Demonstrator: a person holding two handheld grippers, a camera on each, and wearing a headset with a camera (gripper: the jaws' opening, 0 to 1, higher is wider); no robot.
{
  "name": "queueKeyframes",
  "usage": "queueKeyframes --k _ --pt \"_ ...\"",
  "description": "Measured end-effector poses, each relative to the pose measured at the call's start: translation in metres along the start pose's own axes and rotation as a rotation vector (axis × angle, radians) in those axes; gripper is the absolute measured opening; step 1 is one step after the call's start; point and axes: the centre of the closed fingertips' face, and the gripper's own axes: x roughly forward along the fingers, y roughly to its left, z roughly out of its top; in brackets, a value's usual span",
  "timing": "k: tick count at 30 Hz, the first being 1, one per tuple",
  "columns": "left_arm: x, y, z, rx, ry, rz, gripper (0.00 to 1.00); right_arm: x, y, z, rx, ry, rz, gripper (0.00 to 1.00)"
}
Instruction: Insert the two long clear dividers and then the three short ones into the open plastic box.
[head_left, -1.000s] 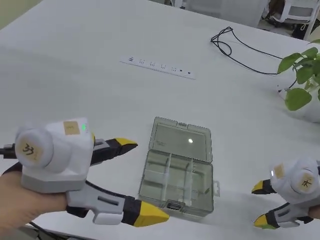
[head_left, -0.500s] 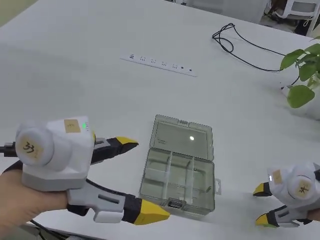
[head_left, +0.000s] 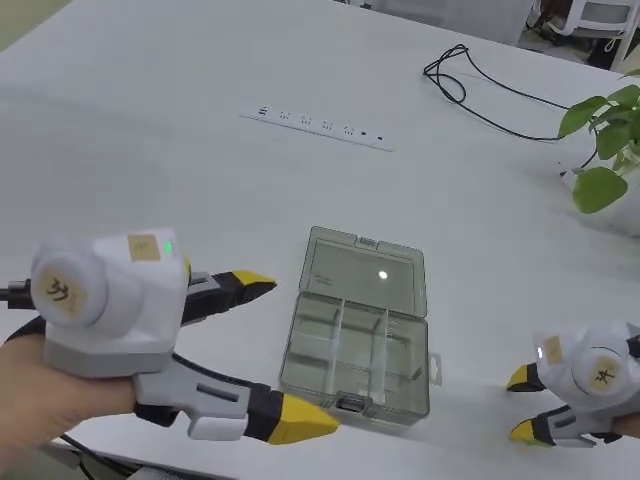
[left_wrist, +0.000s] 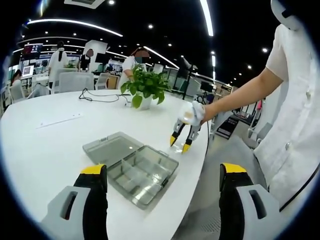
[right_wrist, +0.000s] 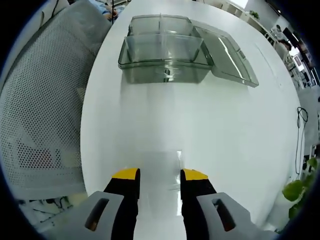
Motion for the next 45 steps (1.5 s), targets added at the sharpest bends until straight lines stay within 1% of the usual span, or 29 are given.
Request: queueKeyframes --k 6,11,14,16,18,21,23,26,28,30,32,34,35,36,37,38,40,41,42,44,45 --pt "0.0 0.001 0.003 -0.006 -0.007 0.002 0.94 -0.014 -0.002 0.018 0.012 -0.052 -0.035 0.33" --pt "0.002 0.002 0.006 -0.014 -0.012 0.0 0.94 -0.033 -0.001 0.042 0.021 -0.109 -0.07 0.33" --pt "0.004 0.001 0.007 -0.015 -0.009 -0.002 0.93 -0.042 -0.002 0.052 0.019 -0.134 -0.089 0.33" --pt "0.006 0.001 0.009 -0.02 -0.004 0.0 0.92 -0.051 -0.002 0.061 0.017 -0.155 -0.106 0.33" --pt "0.008 0.001 0.011 -0.022 -0.008 0.001 0.91 -0.06 -0.001 0.071 0.012 -0.178 -0.123 0.33" --pt "0.011 0.002 0.015 -0.051 -0.016 0.002 0.88 -0.072 0.001 0.085 -0.002 -0.198 -0.144 0.33" --pt "0.013 -0.001 0.017 -0.064 -0.025 -0.01 0.87 -0.079 0.003 0.096 -0.014 -0.216 -0.157 0.33" --pt "0.019 -0.004 0.019 -0.078 -0.024 -0.024 0.87 -0.09 0.009 0.115 -0.044 -0.24 -0.175 0.33" --pt "0.022 -0.007 0.02 -0.098 -0.019 -0.031 0.85 -0.096 0.012 0.125 -0.061 -0.25 -0.191 0.33" --pt "0.025 -0.01 0.024 -0.104 -0.027 -0.04 0.84 -0.1 0.015 0.132 -0.068 -0.257 -0.2 0.33" --pt "0.028 -0.014 0.026 -0.146 -0.03 -0.053 0.83 -0.104 0.02 0.141 -0.078 -0.273 -0.208 0.33" --pt "0.031 -0.015 0.029 -0.167 -0.037 -0.061 0.8 -0.107 0.022 0.147 -0.082 -0.277 -0.216 0.33" --pt "0.033 -0.017 0.029 -0.193 -0.034 -0.064 0.78 -0.109 0.023 0.151 -0.09 -0.278 -0.224 0.33" --pt "0.034 -0.018 0.03 -0.218 -0.034 -0.069 0.76 -0.11 0.024 0.153 -0.094 -0.278 -0.229 0.33" --pt "0.035 -0.018 0.032 -0.231 -0.044 -0.073 0.74 -0.112 0.025 0.156 -0.099 -0.277 -0.238 0.33" --pt "0.036 -0.018 0.033 -0.24 -0.045 -0.072 0.71 -0.113 0.026 0.158 -0.101 -0.278 -0.242 0.33" --pt "0.037 -0.021 0.036 -0.285 -0.054 -0.083 0.66 -0.115 0.028 0.163 -0.105 -0.281 -0.248 0.33" --pt "0.038 -0.02 0.036 -0.308 -0.049 -0.084 0.64 -0.116 0.029 0.165 -0.107 -0.284 -0.253 0.33" --pt "0.039 -0.021 0.037 -0.315 -0.049 -0.086 0.61 -0.117 0.03 0.167 -0.108 -0.285 -0.256 0.33" --pt "0.042 -0.022 0.034 -0.347 -0.028 -0.086 0.58 -0.119 0.031 0.171 -0.112 -0.289 -0.262 0.33" --pt "0.043 -0.023 0.035 -0.354 -0.029 -0.091 0.57 -0.12 0.032 0.172 -0.113 -0.292 -0.265 0.33"
